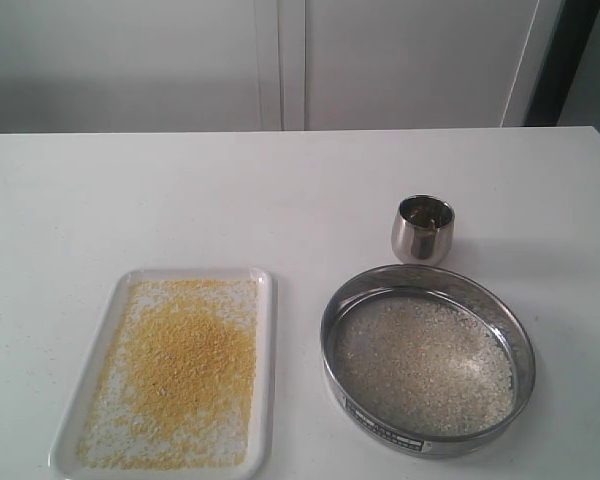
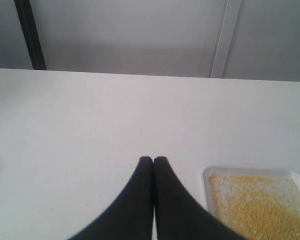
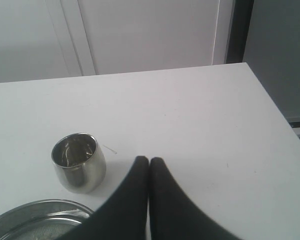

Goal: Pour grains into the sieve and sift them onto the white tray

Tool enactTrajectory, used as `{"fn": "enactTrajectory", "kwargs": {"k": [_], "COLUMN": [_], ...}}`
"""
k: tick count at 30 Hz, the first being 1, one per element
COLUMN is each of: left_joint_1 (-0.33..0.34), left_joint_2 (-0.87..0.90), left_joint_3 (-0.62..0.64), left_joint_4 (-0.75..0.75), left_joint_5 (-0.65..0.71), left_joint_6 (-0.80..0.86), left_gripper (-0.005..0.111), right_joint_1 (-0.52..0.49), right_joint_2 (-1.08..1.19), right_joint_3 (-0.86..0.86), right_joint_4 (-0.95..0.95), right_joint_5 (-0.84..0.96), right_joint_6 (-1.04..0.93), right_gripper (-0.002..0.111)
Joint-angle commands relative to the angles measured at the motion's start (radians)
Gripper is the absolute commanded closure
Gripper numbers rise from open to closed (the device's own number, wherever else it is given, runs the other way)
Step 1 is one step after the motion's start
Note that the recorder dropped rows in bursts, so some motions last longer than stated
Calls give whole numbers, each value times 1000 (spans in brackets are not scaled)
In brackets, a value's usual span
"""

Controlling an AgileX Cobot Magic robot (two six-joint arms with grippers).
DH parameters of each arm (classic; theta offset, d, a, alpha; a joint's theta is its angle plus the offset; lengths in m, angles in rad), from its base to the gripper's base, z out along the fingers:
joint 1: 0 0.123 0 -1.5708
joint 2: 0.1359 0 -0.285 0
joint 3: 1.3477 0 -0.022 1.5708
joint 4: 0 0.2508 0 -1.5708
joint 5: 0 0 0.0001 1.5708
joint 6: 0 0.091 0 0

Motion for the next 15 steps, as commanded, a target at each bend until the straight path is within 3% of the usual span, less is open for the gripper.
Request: {"fn": "enactTrajectory", "kwargs": {"k": [1, 5, 15], "left_joint_1": [2, 2, 2], "left_joint_2": [-27, -88, -238], "left_joint_3": [63, 172, 353], "left_joint_4": [-27, -27, -27], "left_joint_5": [-9, -87, -113], "left_joint_6": [30, 30, 47], "left_gripper": [107, 107, 107], "right_joint_1": [-6, -6, -6], "right_joint_2": [-3, -3, -3], "right_joint_3": [3, 3, 3], "right_joint_4": [-3, -3, -3], "right_joint_5": [3, 3, 3], "right_joint_6": [3, 3, 3], "right_gripper": [108, 108, 108]}}
